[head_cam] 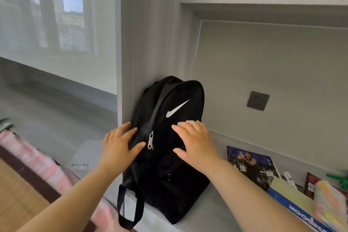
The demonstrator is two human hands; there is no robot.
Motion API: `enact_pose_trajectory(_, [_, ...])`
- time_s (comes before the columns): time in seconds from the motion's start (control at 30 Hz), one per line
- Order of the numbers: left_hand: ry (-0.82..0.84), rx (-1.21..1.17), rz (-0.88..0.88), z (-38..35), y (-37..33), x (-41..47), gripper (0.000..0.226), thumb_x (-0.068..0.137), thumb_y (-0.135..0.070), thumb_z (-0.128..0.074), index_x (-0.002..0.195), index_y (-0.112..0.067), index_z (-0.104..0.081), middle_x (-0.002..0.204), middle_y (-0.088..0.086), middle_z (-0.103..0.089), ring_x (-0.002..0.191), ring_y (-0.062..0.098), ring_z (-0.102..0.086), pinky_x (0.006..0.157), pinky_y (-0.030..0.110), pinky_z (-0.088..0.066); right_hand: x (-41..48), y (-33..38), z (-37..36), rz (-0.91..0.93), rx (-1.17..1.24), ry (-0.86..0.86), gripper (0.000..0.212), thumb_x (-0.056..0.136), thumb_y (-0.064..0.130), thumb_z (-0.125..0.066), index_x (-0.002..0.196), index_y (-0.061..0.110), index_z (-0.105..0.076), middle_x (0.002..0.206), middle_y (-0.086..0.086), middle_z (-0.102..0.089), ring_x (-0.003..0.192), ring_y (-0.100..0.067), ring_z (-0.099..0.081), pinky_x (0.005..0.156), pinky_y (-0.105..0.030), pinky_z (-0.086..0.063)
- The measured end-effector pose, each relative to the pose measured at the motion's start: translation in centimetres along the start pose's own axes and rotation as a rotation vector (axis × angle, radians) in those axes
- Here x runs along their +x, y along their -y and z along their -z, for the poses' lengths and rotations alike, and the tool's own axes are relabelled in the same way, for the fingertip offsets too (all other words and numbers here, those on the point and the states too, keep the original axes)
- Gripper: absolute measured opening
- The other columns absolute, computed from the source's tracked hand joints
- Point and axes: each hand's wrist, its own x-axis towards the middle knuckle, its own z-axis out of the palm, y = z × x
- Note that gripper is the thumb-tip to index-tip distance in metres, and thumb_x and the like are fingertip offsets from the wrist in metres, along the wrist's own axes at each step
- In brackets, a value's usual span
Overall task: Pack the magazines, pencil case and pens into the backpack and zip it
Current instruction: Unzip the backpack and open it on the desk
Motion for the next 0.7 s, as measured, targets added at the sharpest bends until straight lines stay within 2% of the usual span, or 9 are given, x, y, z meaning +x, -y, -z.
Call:
enact_pose_trajectory(0.1, [-0.050, -0.018, -0.091, -1.2, 0.5, 0.7, 0.046, 0.079, -0.032, -0.066, 0.121, -0.017, -0.057, 0.143, 0.008, -0.041, 0.131, 0.029, -0.035, 0.112, 0.042, -0.018, 1.4, 1.0, -2.0, 0.164, -0.069, -0.095, 0.064, 0.068, 0.030, -0.074, 0.125, 0.012, -0.051, 0.122, -0.007, -0.060, 0.116, -0.026, -0.053, 0.106, -0.043, -0.034])
enact_pose_trajectory(0.2, [-0.088, -0.089, -0.131, -1.7, 1.0, 1.0, 0.037, 0.071, -0.019, -0.075, 0.107, -0.014, -0.067, 0.133, 0.016, -0.051, 0.123, 0.037, -0.045, 0.106, 0.049, -0.025, 2.7, 1.8, -3.3, 0.286, -0.147, -0.225, 0.066, 0.047, 0.036, -0.084, 0.106, 0.014, -0.064, 0.100, -0.003, -0.070, 0.091, -0.020, -0.067, 0.086, -0.037, -0.053])
enact_pose_trajectory(0.33, [-0.101, -0.187, -0.212, -1.7, 1.0, 1.7, 0.035, 0.063, -0.008, -0.079, 0.097, -0.010, -0.071, 0.123, 0.019, -0.058, 0.115, 0.038, -0.049, 0.097, 0.044, -0.027, 3.9, 1.8, -3.9, 0.352, -0.129, -0.364, 0.044, 0.053, 0.033, -0.082, 0.092, 0.016, -0.067, 0.087, -0.002, -0.070, 0.078, -0.015, -0.067, 0.076, -0.025, -0.055])
enact_pose_trajectory(0.4, [-0.091, -0.265, -0.207, -1.8, 0.9, 1.9, 0.031, 0.062, -0.004, -0.079, 0.092, -0.010, -0.073, 0.121, 0.018, -0.059, 0.113, 0.037, -0.050, 0.095, 0.043, -0.029, 4.3, 1.8, -4.1, 0.392, -0.101, -0.416, 0.026, 0.065, 0.029, -0.071, 0.087, 0.015, -0.067, 0.082, 0.000, -0.069, 0.070, -0.015, -0.065, 0.069, -0.025, -0.054])
enact_pose_trajectory(0.47, [-0.093, -0.315, -0.192, -1.6, 0.9, 2.0, 0.025, 0.060, 0.000, -0.079, 0.082, -0.010, -0.075, 0.117, 0.017, -0.061, 0.110, 0.037, -0.052, 0.094, 0.044, -0.033, 4.7, 2.1, -4.2, 0.434, -0.084, -0.437, 0.016, 0.075, 0.025, -0.058, 0.084, 0.015, -0.067, 0.075, 0.001, -0.067, 0.065, -0.015, -0.062, 0.063, -0.025, -0.053])
enact_pose_trajectory(0.53, [-0.111, -0.302, -0.208, -1.5, 0.7, 1.9, 0.020, 0.057, 0.004, -0.080, 0.073, -0.009, -0.075, 0.112, 0.019, -0.063, 0.105, 0.040, -0.055, 0.090, 0.046, -0.037, 5.1, 2.4, -4.5, 0.486, -0.067, -0.430, 0.009, 0.077, 0.020, -0.059, 0.079, 0.015, -0.066, 0.067, 0.001, -0.064, 0.060, -0.015, -0.059, 0.060, -0.024, -0.052])
enact_pose_trajectory(0.6, [-0.140, -0.249, -0.206, -1.5, 0.6, 1.7, 0.018, 0.056, 0.005, -0.080, 0.068, -0.007, -0.073, 0.109, 0.022, -0.064, 0.101, 0.042, -0.056, 0.085, 0.044, -0.037, 5.5, 2.5, -4.7, 0.488, -0.029, -0.449, 0.012, 0.078, 0.016, -0.057, 0.071, 0.013, -0.065, 0.060, 0.001, -0.062, 0.056, -0.015, -0.059, 0.057, -0.025, -0.052])
enact_pose_trajectory(0.7, [-0.169, -0.222, -0.184, -1.3, 0.7, 1.5, 0.013, 0.058, 0.002, -0.080, 0.065, -0.005, -0.072, 0.107, 0.023, -0.064, 0.098, 0.043, -0.056, 0.083, 0.043, -0.036, 6.0, 2.7, -4.4, 0.372, 0.120, -0.456, 0.021, 0.080, 0.017, -0.050, 0.072, 0.008, -0.068, 0.063, -0.002, -0.068, 0.059, -0.016, -0.065, 0.057, -0.025, -0.055])
